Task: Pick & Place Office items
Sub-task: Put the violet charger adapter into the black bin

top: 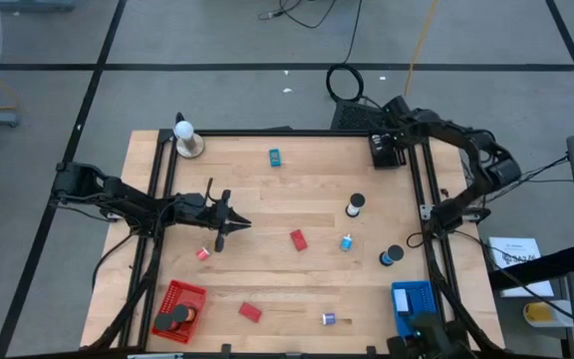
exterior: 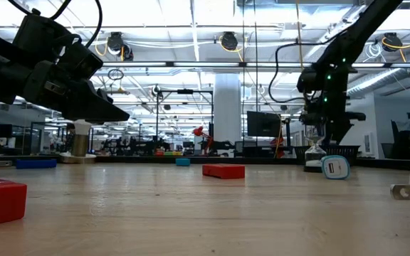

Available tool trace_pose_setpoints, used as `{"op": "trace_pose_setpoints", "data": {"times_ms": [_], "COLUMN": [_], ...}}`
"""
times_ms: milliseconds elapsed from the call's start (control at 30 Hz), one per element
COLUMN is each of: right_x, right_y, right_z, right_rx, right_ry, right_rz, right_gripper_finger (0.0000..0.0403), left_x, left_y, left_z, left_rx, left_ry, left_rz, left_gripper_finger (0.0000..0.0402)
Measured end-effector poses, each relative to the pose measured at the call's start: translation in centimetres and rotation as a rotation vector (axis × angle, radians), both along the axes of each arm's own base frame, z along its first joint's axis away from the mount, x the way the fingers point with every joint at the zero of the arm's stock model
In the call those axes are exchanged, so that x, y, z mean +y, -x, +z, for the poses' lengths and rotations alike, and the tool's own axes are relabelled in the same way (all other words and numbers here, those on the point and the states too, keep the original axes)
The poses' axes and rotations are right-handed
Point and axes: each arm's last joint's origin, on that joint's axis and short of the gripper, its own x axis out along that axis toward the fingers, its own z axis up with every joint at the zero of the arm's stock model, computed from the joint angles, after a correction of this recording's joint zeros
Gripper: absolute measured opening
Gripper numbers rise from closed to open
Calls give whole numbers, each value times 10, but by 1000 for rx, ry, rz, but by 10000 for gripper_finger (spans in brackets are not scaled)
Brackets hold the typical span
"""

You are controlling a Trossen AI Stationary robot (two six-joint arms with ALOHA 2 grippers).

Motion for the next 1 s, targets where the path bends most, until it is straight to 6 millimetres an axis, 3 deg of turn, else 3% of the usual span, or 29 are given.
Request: {"op": "trace_pose_setpoints", "data": {"times_ms": [600,1000], "right_x": [-11,-13], "right_y": [-5,-6], "right_z": [-26,-26], "right_rx": [20,14], "right_ry": [-43,-29], "right_rz": [-25,-33], "right_gripper_finger": [137,186], "left_x": [0,0], "left_y": [0,0], "left_z": [0,0], "left_rx": [2,2], "left_ry": [0,1], "left_rz": [0,0], "left_gripper_finger": [47,47]}}
